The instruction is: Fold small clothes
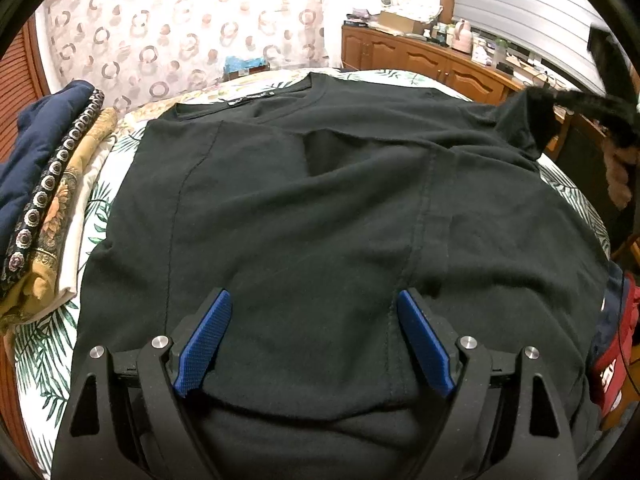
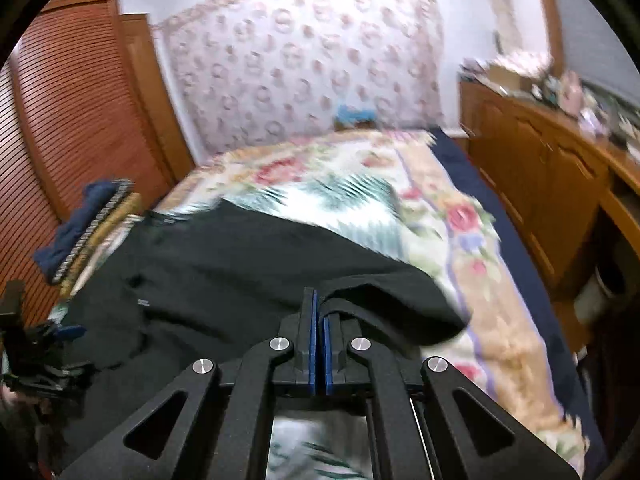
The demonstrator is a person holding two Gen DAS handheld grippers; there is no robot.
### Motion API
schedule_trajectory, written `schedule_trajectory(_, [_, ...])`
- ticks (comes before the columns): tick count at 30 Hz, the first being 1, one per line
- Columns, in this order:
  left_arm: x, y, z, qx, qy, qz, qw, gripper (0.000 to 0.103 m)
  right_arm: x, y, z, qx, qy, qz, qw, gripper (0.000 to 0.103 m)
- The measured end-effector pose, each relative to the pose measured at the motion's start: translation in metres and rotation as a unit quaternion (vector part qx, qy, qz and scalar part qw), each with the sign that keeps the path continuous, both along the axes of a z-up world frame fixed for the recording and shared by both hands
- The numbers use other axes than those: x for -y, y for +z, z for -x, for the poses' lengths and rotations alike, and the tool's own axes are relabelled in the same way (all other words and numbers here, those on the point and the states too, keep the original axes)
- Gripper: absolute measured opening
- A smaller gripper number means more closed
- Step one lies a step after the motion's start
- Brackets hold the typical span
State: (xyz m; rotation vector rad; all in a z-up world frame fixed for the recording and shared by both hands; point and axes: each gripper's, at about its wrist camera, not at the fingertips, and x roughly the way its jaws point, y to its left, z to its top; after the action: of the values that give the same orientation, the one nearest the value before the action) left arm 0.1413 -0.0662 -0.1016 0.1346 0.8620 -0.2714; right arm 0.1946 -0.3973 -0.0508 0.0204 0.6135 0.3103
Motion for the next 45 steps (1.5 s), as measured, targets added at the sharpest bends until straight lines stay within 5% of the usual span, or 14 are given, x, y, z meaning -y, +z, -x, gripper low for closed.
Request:
schedule_trajectory(7, [-0.011,0.04,0.024,0.101,0.029,0.042,0.9935,0.086,-0.088,0.01,0.036,0.012,0.135,0.005,0.991,0.003])
schedule_trajectory(11, [-0.019,0.063,0.039,0.143,0.044,0.069,0.9863,0.086,-0.111,-0.006,0.044,-0.013,0.167,0.015,0.986,0.048])
schedule_trajectory(12, [-0.02,0.065,0.042,0.147,0.045,0.068,0.9857,0.086,-0.109,-0.008,0.044,-0.01,0.163,0.013,0.986,0.048])
schedule_trajectory(16, [-0.022,0.067,0.046,0.148,0.045,0.054,0.9864,0.086,-0.098,-0.008,0.033,-0.02,0.131,0.002,0.991,0.048])
schedule_trajectory(28, [-0.026,0.057,0.052,0.114,0.047,0.089,0.9884,0.086,-0.11,-0.03,-0.009,-0.098,0.077,0.034,0.992,0.048])
schedule_trajectory(30, [-0.027,0.057,0.054,0.114,0.047,0.088,0.9884,0.086,-0.118,-0.034,-0.016,-0.109,0.081,0.038,0.99,0.014])
schedule_trajectory(31, [-0.029,0.056,0.054,0.114,0.049,0.087,0.9885,0.086,-0.12,-0.032,-0.018,-0.11,0.09,0.038,0.989,0.008])
schedule_trajectory(45, [-0.043,0.051,0.058,0.106,0.07,0.098,0.9871,0.086,-0.203,0.031,-0.045,-0.059,0.171,-0.009,0.983,0.003])
